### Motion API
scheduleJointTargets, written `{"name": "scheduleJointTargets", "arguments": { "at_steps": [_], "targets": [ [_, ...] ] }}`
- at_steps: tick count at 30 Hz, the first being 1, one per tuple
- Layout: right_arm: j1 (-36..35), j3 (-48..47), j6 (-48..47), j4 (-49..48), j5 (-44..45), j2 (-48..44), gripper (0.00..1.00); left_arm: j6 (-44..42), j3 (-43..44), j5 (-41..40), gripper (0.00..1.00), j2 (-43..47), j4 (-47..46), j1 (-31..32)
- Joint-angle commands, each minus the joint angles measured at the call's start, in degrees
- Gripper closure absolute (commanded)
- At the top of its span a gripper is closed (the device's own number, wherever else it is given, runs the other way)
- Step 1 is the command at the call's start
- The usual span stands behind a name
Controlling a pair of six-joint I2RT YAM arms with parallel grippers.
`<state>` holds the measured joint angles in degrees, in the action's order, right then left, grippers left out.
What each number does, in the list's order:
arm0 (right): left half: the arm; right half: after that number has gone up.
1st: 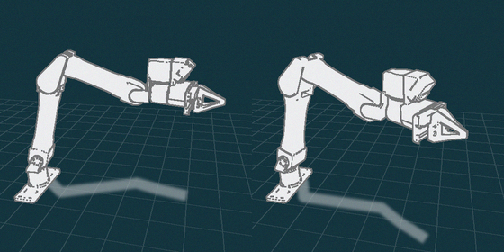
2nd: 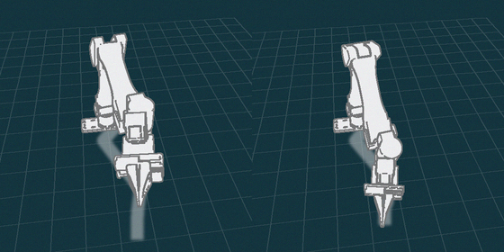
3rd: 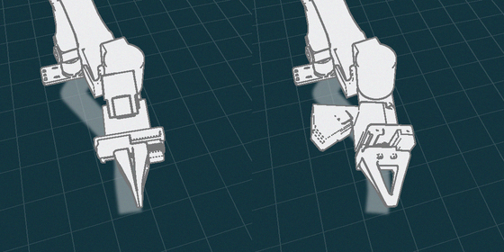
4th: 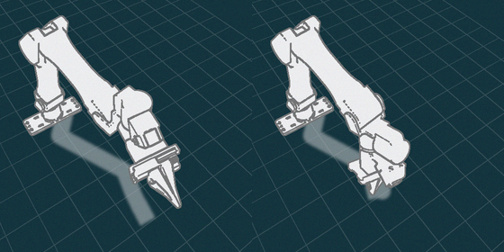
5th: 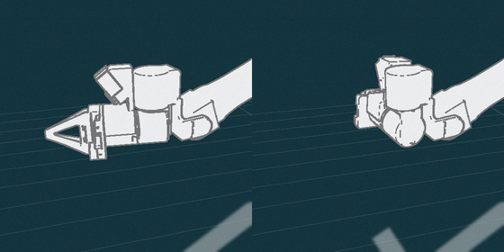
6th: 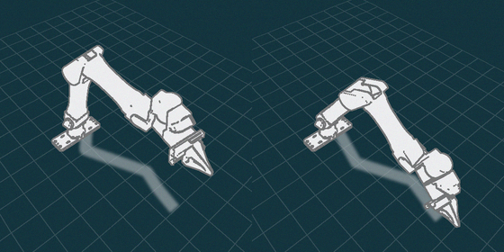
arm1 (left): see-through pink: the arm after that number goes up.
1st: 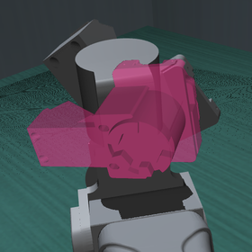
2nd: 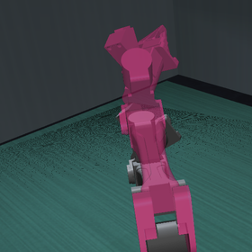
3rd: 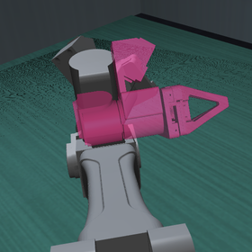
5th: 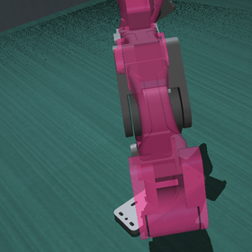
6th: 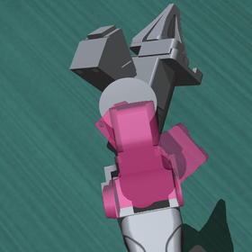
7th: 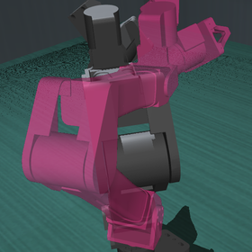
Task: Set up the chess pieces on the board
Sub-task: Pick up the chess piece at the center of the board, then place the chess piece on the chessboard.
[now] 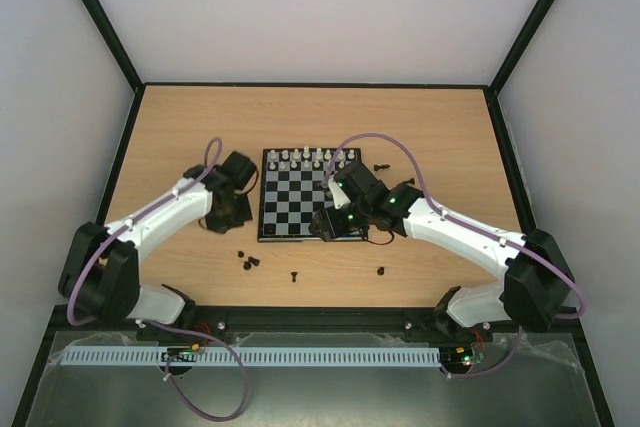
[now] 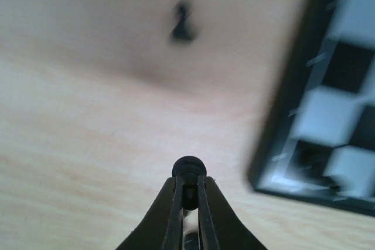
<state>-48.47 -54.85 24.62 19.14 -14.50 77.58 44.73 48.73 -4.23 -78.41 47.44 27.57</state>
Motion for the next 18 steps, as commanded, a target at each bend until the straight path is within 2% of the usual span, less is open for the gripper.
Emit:
{"name": "scheduleJointTargets", "arguments": {
  "at_steps": [1,6,10,13,18],
  "targets": [
    [-0.4,0.3,-0.4,1.6,1.6,-1.7,0.41,-7.2,14.8,-1.9,0.97,-5.5,7.7,1.2],
    [-0.4,-1.4,-0.1,3.9,5.6,-3.3,0.41,-11.0,29.9,-0.6,0.96,-14.3,11.3,4.9],
    [-0.4,-2.1,0.4,6.0,9.2,-5.7,0.41,-12.6,37.5,0.7,0.96,-20.7,12.3,8.8],
    [-0.2,-1.6,1.1,7.4,12.6,-8.3,0.4,-13.1,39.9,1.8,0.95,-25.0,12.0,11.6],
    [0.5,-1.0,1.9,9.5,16.7,-12.4,0.4,-13.1,38.1,4.6,0.95,-28.4,8.4,14.1]
  ]
}}
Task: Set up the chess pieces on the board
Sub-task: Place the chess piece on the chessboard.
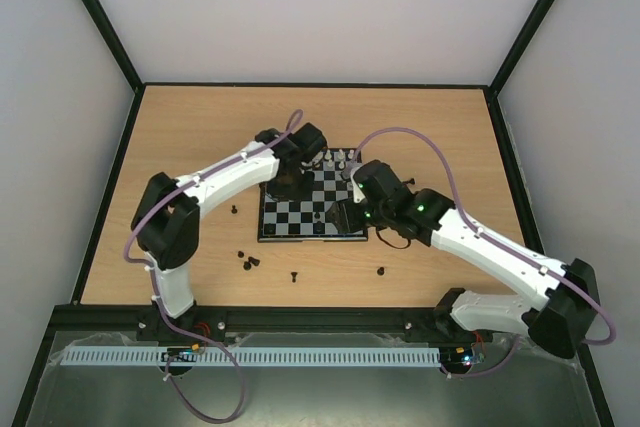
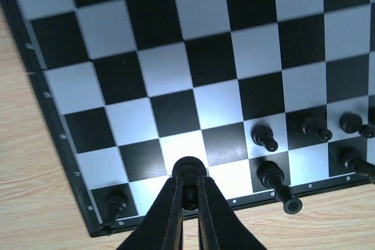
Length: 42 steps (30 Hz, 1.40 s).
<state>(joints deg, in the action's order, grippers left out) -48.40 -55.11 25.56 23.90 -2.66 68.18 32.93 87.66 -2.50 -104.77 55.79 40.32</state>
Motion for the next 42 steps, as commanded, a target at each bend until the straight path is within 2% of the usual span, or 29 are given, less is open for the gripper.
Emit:
{"name": "scheduleJointTargets", "arguments": {
  "at_steps": [1,19,26,42],
  "targets": [
    [0.6,-0.6,1.0,4.9,5.1,-3.6,0.4,-1.2,-1.3,3.4,0.95,-2.5,-0.5,1.8],
    [1.8,0.4,-0.1,5.7,4.0,-5.4,0.39,0.5,-4.3,5.0,0.92,-8.3,-4.7,6.3],
    [2.0,0.7,-0.2,5.5,3.3,-5.3,0.39,0.7,-4.4,4.0,0.85,-9.0,-5.2,6.3],
    [2.0,1.4,-0.1,5.4,3.0,-6.2,0.39,0.3,-2.9,2.9,0.84,-9.6,-5.9,5.6]
  ]
}}
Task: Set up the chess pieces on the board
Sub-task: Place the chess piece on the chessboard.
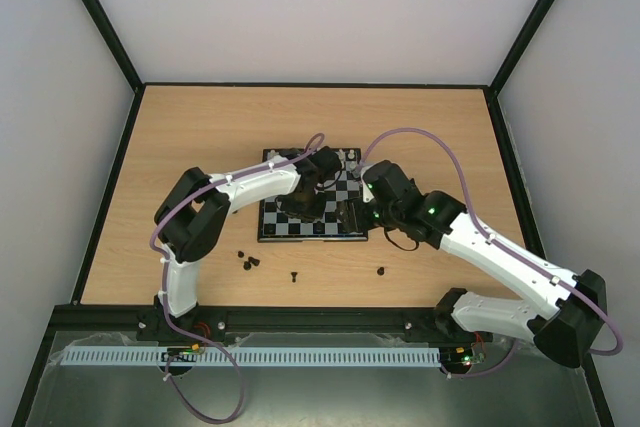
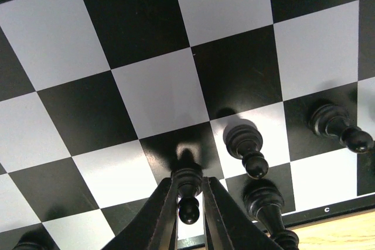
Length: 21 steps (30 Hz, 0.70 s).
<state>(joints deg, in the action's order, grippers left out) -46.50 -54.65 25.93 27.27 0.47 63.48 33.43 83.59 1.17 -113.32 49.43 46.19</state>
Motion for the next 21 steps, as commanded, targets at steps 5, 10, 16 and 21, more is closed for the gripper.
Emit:
{"name": "scheduleJointTargets", "arguments": {
  "at_steps": [5,10,16,21],
  "targets": [
    [0.2,1.3,-0.5,2.0,-0.1,-2.0,0.39,0.0,1.6,-1.0,0.86,-1.1,0.5,-0.3],
    [0.2,1.7,-0.5,1.8,-0.5,-2.3,0.39,0.3,1.6,-1.4,0.9,-0.9,0.8,-0.3],
    [0.2,1.9,-0.6,1.8,-0.5,-2.6,0.39,0.3,2.7,-2.0,0.91,-1.3,0.5,-0.5],
    [0.3,2.1,-0.6,1.7,-0.6,-2.8,0.39,0.3,3.3,-2.2,0.92,-1.7,0.2,-0.8]
  ]
}}
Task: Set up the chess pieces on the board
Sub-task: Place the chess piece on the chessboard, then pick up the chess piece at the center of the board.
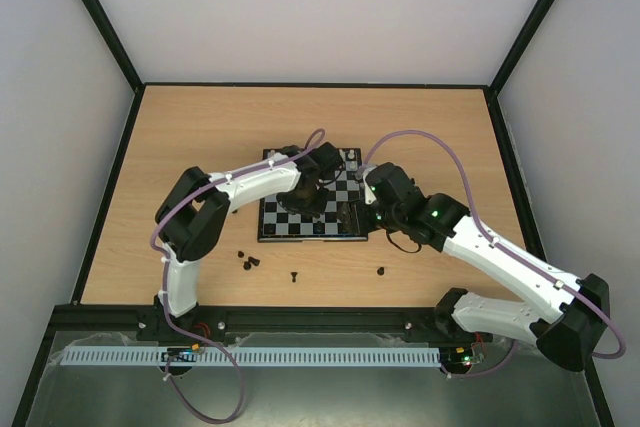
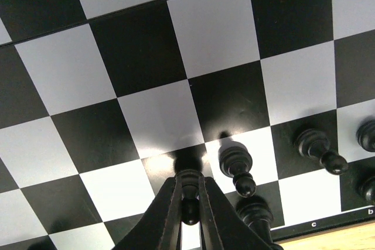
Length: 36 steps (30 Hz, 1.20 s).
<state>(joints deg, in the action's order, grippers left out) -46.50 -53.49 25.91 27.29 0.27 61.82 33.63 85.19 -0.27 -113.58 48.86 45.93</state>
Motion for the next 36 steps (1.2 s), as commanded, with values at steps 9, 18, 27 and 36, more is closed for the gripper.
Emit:
{"name": "scheduleJointTargets", "arguments": {
  "at_steps": [9,18,27,36],
  "targets": [
    [0.3,1.3,-0.6,1.5,-0.8,-1.2,0.39,0.3,1.5,-1.1,0.87,-1.7,0.9,-0.6],
    [0.2,1.4,-0.7,1.5,-1.2,-1.1,0.39,1.5,2.4,-2.6,0.67,1.4,2.4,-0.6],
    [0.3,1.3,-0.7,1.3,-1.9,-1.2,0.39,6.2,-5.7,-5.6,0.66,12.6,6.0,-0.6],
    [0.3,1.5,-0.9,0.9,-3.9,-1.3,0.39,14.0,-21.7,-6.2,0.6,26.2,7.4,-0.6]
  ]
}}
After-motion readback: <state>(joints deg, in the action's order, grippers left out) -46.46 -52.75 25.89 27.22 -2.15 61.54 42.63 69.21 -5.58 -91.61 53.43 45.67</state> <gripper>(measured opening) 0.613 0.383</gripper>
